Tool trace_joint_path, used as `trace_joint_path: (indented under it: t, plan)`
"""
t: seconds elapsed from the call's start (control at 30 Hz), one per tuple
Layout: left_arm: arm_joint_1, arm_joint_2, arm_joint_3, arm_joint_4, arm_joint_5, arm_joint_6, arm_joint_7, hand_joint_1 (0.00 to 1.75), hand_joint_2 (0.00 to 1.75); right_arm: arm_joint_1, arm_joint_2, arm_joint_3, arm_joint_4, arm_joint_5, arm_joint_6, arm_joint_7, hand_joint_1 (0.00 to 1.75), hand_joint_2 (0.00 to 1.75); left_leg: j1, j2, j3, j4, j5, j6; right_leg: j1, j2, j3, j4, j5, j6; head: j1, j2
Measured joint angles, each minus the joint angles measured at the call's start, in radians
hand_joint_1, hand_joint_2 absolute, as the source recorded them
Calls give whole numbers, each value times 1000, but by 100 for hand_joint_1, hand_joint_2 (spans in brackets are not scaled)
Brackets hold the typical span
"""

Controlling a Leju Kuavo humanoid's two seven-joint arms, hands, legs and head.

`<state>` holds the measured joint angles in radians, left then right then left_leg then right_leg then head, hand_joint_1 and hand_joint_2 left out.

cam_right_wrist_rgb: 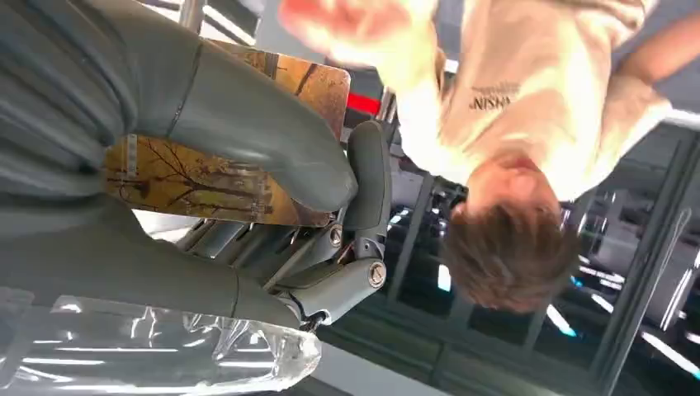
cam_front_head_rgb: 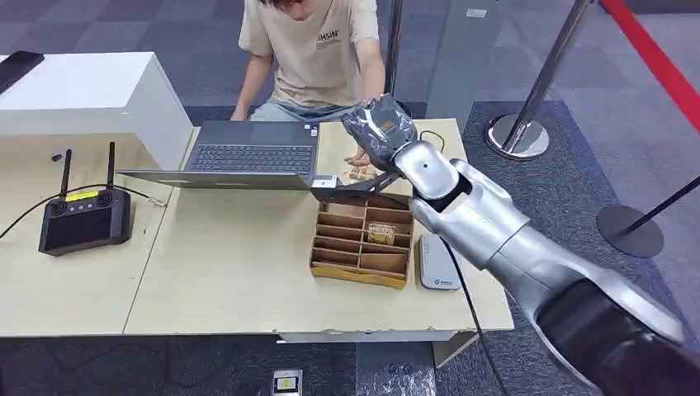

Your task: Pass the card to the sensor for recognition and then transmit it.

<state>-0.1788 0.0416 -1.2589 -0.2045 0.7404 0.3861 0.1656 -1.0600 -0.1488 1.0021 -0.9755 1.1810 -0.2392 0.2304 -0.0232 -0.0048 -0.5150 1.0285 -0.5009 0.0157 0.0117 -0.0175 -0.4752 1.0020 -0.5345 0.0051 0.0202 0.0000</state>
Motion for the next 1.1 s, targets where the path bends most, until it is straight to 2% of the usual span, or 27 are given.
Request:
trace_joint_path:
  t: [0.57,0.6,0.63,0.67,0.9,1.1]
  plan:
    - [-1,0,-8,0,-13,2,0,0,175,-11,-11,42,58,32,0,19,175,175,0,0,0,0,0,0,0,0,0,0,0,0,0,0]
    - [-1,0,-8,0,-13,2,0,0,175,-10,-12,44,61,33,-5,19,147,175,0,0,0,0,0,0,0,0,0,0,0,0,0,0]
    - [-1,0,-8,0,-14,2,0,0,175,-10,-13,45,64,33,-12,19,10,175,0,0,0,0,0,0,0,0,0,0,0,0,0,0]
    - [-1,0,-8,0,-14,2,0,0,175,-9,-13,45,66,33,-19,19,0,0,0,0,0,0,0,0,0,0,0,0,0,0,0,0]
    - [-1,0,-8,0,-14,2,1,0,175,7,-13,47,80,30,-60,-12,0,0,0,0,0,1,0,0,0,0,0,0,0,0,0,0]
    - [1,0,-8,0,-13,2,8,0,175,39,-36,29,58,0,-113,9,0,0,0,0,0,1,0,0,0,0,0,0,0,0,0,0]
